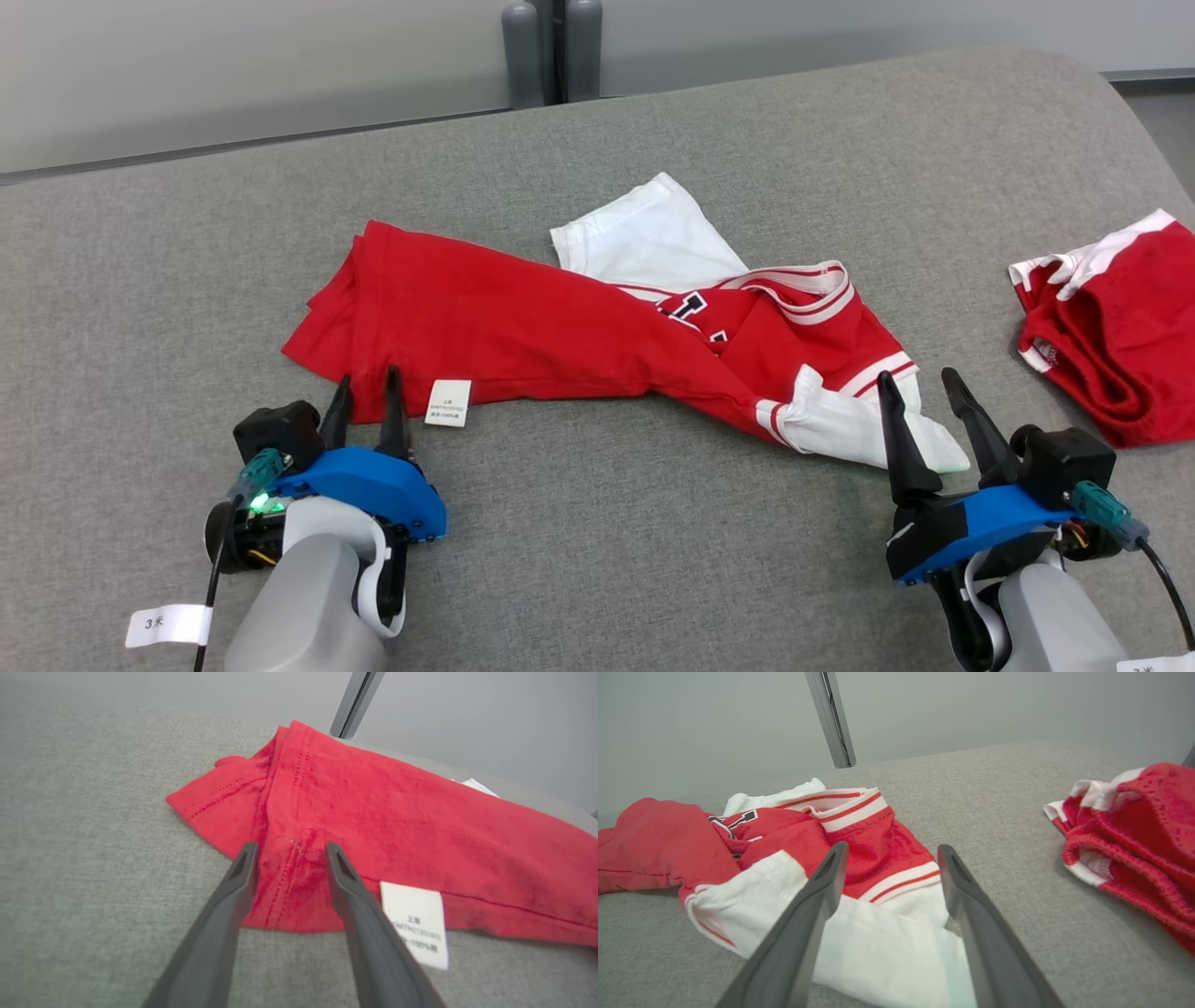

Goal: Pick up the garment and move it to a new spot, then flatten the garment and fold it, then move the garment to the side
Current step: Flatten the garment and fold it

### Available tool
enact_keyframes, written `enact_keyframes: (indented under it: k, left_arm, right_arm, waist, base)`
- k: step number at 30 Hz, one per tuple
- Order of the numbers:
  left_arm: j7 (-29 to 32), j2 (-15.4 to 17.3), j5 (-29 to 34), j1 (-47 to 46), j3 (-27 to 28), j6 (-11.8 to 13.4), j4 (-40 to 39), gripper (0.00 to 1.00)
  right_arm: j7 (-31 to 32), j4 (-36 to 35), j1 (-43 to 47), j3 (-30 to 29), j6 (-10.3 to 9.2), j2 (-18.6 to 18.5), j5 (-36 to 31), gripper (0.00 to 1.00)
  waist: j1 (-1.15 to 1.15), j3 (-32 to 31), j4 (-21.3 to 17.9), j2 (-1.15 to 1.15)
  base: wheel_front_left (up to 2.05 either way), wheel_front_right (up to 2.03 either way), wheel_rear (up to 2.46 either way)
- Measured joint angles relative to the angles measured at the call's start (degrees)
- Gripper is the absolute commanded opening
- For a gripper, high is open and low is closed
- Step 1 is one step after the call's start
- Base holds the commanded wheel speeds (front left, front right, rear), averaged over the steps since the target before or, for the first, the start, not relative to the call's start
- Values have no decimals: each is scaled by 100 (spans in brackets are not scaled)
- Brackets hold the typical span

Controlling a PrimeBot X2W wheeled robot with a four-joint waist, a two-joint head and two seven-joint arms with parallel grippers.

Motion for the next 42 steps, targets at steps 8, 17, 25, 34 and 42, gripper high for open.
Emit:
enact_keyframes:
  k: [8, 17, 25, 34, 42]
  left_arm:
    - [0, 3, 65, 384, 229, -146, -394, 0]
    - [-1, 2, 213, 1720, 464, -199, -1103, 0]
    - [0, 8, 565, 2180, 680, -51, -1163, 100]
    - [-1, 5, 1104, 2455, 708, -53, -1400, 100]
    - [0, 5, 999, 2547, 667, -67, -1356, 100]
  right_arm:
    - [0, 142, 94, -31, 0, 7, -12, 100]
    - [0, 257, 524, -89, 0, 80, -65, 100]
    - [0, 226, 791, 2, 0, 148, -124, 100]
    - [0, 133, 910, 191, 0, 180, -222, 100]
    - [0, 220, 947, 314, 0, 191, -155, 100]
  waist:
    - [-1, -350, 252, 0]
    - [-2, -1040, 643, 0]
    - [-2, -1370, 645, 0]
    - [-2, -1606, 526, 0]
    - [-1, -1641, 487, 0]
  base:
    - [0, 0, 0]
    - [0, 0, 0]
    - [0, 0, 0]
    - [0, 0, 0]
    - [0, 0, 0]
